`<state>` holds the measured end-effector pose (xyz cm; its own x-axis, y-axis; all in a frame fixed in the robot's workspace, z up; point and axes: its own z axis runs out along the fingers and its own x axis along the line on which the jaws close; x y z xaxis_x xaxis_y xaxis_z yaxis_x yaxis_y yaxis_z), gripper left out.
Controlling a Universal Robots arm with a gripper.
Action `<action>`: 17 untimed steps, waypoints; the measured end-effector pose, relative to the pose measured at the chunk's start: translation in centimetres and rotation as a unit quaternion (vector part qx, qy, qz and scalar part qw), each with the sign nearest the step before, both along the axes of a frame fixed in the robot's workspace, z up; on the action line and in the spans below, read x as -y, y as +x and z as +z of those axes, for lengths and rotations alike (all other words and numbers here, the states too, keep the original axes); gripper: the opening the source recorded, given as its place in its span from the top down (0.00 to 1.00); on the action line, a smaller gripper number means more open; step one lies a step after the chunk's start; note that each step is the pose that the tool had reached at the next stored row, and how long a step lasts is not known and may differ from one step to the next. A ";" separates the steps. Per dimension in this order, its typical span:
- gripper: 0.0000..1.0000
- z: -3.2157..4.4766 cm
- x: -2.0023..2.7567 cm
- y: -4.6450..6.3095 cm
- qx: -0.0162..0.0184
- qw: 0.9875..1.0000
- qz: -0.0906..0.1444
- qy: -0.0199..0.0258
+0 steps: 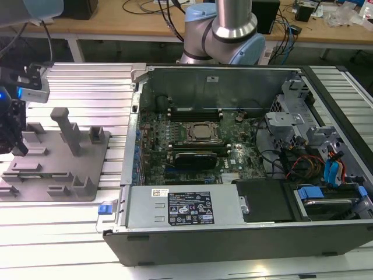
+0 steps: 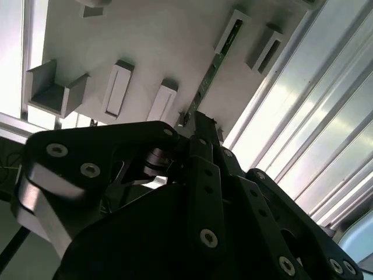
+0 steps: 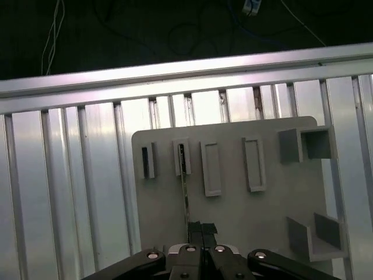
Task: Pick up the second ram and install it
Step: 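Pick up the second ram and move it above second insertion slot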
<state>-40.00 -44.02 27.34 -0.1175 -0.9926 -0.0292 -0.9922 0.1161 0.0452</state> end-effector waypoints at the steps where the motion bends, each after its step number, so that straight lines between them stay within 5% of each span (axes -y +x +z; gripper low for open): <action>1: 0.92 -0.32 0.10 0.0 0.000 1.000 0.000 0.000; 17: 0.92 -3.48 0.33 -0.5 0.000 1.000 0.003 0.000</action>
<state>-40.49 -44.35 23.85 -0.1108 -0.9934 -0.0291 -0.9930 0.1094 0.0453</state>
